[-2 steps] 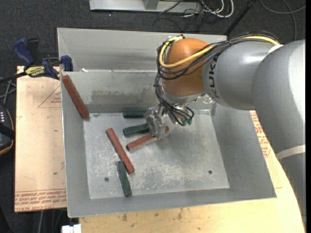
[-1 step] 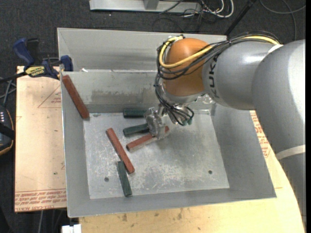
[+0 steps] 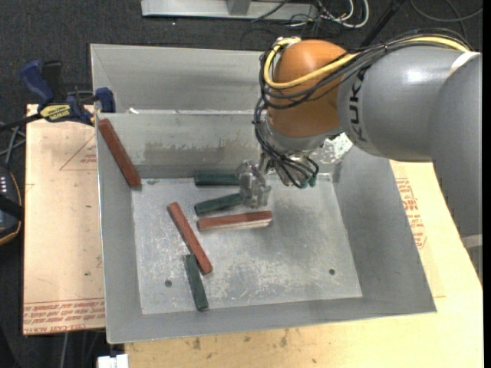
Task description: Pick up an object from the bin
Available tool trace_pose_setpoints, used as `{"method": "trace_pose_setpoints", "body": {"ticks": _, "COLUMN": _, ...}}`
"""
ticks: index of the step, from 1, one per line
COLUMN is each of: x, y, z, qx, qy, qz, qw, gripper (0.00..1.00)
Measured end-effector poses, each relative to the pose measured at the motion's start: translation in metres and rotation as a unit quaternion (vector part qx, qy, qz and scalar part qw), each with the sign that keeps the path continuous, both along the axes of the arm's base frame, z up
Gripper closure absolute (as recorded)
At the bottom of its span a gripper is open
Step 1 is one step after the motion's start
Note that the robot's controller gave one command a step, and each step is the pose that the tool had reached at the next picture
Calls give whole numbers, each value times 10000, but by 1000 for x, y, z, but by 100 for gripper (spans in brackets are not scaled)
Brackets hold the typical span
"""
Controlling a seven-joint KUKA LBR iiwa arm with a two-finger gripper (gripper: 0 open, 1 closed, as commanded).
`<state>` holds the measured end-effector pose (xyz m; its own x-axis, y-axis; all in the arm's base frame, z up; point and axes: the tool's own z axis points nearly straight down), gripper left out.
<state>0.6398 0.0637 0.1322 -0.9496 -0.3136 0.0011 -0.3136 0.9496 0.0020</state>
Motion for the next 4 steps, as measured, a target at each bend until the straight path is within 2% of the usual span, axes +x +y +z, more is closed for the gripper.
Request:
{"method": "trace_pose_setpoints", "body": {"ticks": 1, "x": -6, "y": 0, "z": -65, "qx": 3, "qy": -5, "qz": 439, "qw": 9990, "gripper": 0}}
{"method": "trace_pose_setpoints", "body": {"ticks": 2, "x": -3, "y": 0, "z": -59, "qx": 2, "qy": -34, "qz": 436, "qw": 9990, "gripper": 100}}
{"method": "trace_pose_setpoints", "body": {"ticks": 3, "x": -3, "y": 0, "z": -59, "qx": 3, "qy": -33, "qz": 435, "qw": 9990, "gripper": 100}}
{"method": "trace_pose_setpoints", "body": {"ticks": 4, "x": -7, "y": -2, "z": -41, "qx": 1, "qy": 19, "qz": 421, "qw": 9991, "gripper": 100}}
